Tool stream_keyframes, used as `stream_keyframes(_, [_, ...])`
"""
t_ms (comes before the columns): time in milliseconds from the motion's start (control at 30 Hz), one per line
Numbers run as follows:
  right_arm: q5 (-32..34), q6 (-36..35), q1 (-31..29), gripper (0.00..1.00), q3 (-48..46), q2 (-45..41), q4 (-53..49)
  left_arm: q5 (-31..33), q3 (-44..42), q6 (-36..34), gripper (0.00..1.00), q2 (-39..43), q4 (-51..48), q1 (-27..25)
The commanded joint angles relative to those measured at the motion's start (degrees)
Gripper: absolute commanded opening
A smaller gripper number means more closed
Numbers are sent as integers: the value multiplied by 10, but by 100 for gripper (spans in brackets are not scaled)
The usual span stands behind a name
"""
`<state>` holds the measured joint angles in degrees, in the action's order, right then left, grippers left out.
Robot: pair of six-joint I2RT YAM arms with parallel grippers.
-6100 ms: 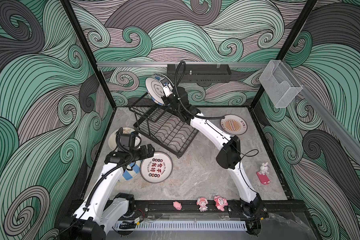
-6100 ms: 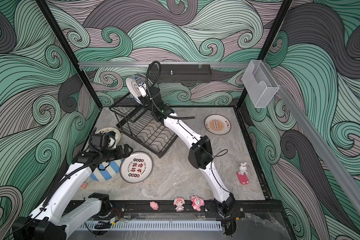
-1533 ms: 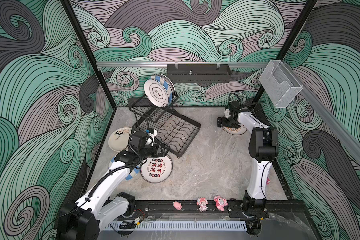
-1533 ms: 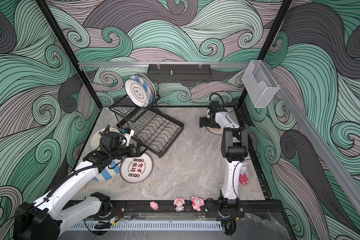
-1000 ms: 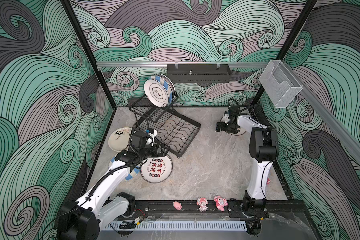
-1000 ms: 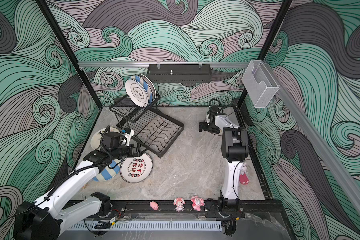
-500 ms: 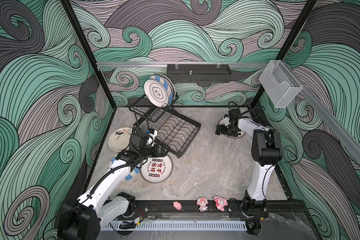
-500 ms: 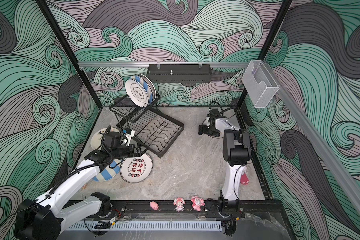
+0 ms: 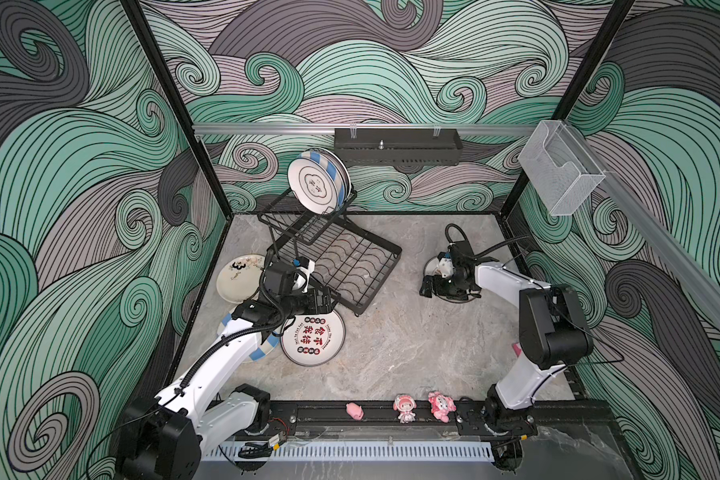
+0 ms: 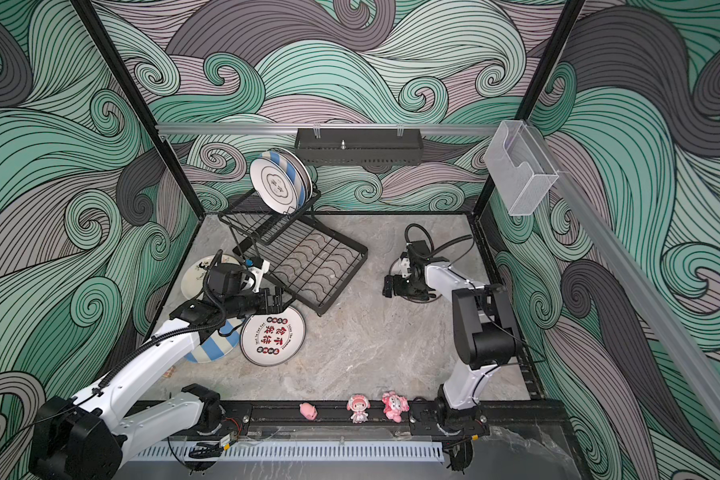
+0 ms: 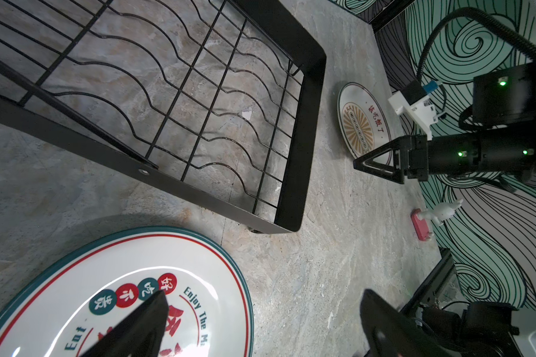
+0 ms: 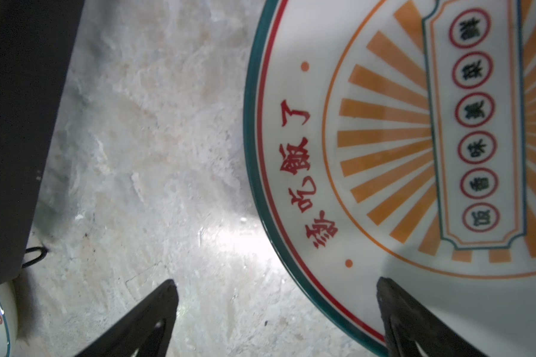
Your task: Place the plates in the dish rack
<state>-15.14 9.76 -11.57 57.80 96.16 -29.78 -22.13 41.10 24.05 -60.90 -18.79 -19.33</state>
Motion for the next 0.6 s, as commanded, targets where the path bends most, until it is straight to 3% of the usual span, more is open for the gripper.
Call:
stream_keyframes(0, [-14,30,-21,100,-41,-46,-10,-4,8,2,99,-1,2,-4])
stream_keyframes(133, [4,46,-75,99,-90,-85,5,-3,6,1,98,0,4,-4])
stream_keyframes(400, [-44,94,-160,99,-149,-122,22,-6,6,0,99,-1,4,-4])
stream_keyframes(567, [-75,144,-222,97,-176,-133,106,-6,4,1,99,-3,4,-4])
